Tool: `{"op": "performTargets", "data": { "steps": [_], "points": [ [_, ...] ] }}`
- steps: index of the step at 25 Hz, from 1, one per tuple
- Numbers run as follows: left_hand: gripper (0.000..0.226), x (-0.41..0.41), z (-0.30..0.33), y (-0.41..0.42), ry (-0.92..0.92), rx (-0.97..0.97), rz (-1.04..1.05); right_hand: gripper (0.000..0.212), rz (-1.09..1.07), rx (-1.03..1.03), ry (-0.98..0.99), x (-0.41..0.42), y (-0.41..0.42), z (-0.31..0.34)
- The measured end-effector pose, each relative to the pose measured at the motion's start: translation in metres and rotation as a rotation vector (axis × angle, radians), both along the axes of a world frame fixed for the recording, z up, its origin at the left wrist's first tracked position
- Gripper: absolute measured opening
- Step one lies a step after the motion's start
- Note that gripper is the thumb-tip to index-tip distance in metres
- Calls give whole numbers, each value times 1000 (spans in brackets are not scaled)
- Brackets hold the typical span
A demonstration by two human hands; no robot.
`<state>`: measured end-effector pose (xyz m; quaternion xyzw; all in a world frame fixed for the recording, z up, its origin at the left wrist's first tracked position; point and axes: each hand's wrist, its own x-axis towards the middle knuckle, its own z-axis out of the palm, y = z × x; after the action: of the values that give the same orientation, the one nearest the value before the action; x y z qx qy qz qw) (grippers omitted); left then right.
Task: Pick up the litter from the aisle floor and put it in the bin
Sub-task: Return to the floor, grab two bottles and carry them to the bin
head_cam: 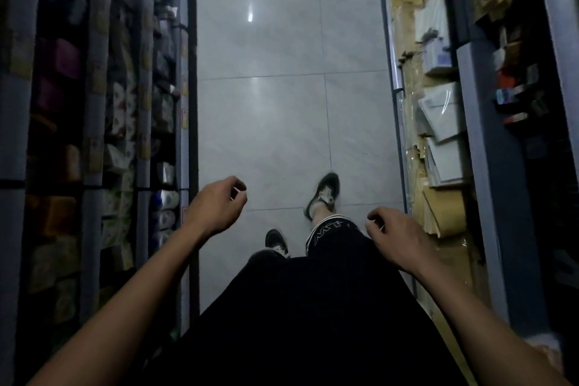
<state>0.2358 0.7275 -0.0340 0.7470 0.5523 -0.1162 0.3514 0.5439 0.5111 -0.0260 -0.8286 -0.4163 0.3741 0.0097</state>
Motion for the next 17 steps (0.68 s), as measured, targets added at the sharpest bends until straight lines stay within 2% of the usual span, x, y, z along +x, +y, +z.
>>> {"op": "performTargets", "data": {
  "steps": [6, 10, 14, 17],
  "points": [
    [30, 95, -10, 120, 154, -84, -98, 30, -69, 8, 37, 106, 119, -7],
    [26, 120, -6, 153, 183, -150, 10, 29, 10, 52, 58, 163, 223, -1],
    [33, 130, -5, 190, 198, -157, 188, 34, 143, 73, 42, 206, 337, 7],
    [24, 142, -9, 238, 185, -179, 285, 34, 186, 95, 32, 229, 424, 7]
  ]
}}
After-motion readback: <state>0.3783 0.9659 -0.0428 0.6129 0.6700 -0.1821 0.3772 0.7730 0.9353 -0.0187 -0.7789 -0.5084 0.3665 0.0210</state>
